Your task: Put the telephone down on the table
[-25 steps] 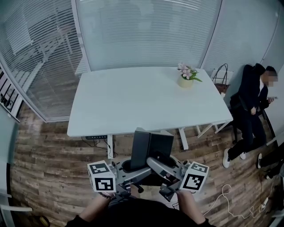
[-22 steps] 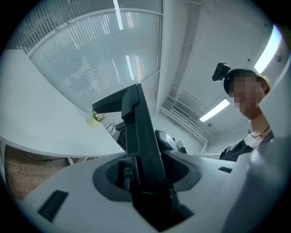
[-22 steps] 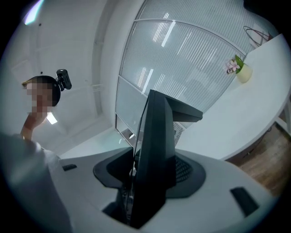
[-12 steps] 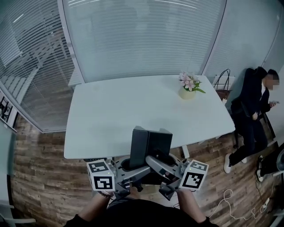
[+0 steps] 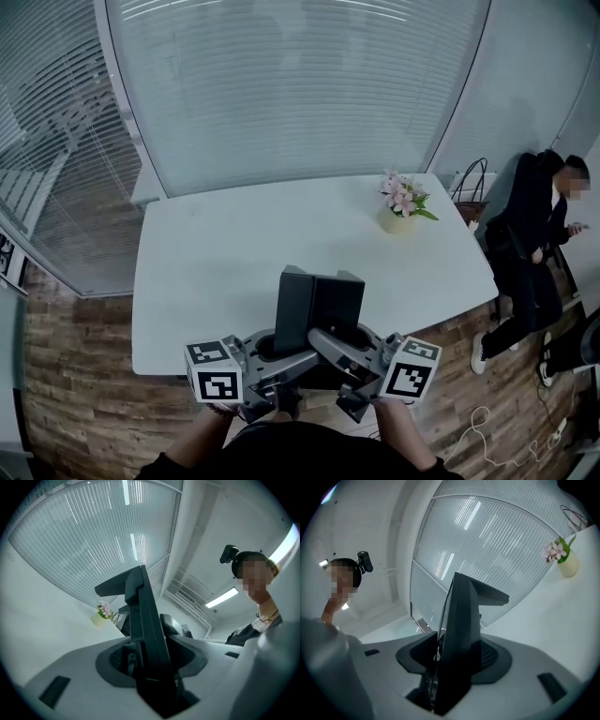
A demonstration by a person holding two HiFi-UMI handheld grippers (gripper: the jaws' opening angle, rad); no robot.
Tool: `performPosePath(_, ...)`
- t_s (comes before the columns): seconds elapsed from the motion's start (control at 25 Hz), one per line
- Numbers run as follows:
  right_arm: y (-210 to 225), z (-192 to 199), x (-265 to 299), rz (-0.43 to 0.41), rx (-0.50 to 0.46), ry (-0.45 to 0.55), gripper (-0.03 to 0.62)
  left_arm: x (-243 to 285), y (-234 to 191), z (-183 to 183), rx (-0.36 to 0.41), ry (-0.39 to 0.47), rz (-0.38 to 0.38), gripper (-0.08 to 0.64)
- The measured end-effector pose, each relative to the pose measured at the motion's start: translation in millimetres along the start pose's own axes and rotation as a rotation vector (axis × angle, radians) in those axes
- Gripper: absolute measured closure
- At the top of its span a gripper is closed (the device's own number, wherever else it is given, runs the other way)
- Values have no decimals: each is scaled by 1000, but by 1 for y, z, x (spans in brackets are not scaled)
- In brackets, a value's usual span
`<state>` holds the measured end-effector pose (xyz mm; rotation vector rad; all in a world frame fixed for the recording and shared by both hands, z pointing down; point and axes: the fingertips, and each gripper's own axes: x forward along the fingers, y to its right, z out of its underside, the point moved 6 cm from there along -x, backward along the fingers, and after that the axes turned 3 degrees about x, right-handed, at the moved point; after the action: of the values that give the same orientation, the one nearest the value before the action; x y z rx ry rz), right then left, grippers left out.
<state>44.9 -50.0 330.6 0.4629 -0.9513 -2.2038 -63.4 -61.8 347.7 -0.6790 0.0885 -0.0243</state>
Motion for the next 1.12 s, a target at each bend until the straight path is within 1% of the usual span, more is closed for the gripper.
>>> performPosePath(0.28, 24, -20, 29, 5, 5, -4, 389, 4, -35, -24, -7, -3, -2, 350)
performPosePath(0.52, 39, -34, 47, 3, 4, 7, 388, 7, -57, -41, -2, -10, -1, 350)
performPosePath(0.84, 54, -42, 51, 5, 22, -9, 388, 15, -71, -43, -22, -8, -12, 350)
performPosePath(1.12, 69, -52, 50, -33, 26, -48, 388, 27, -78, -43, -18, 23, -56, 350)
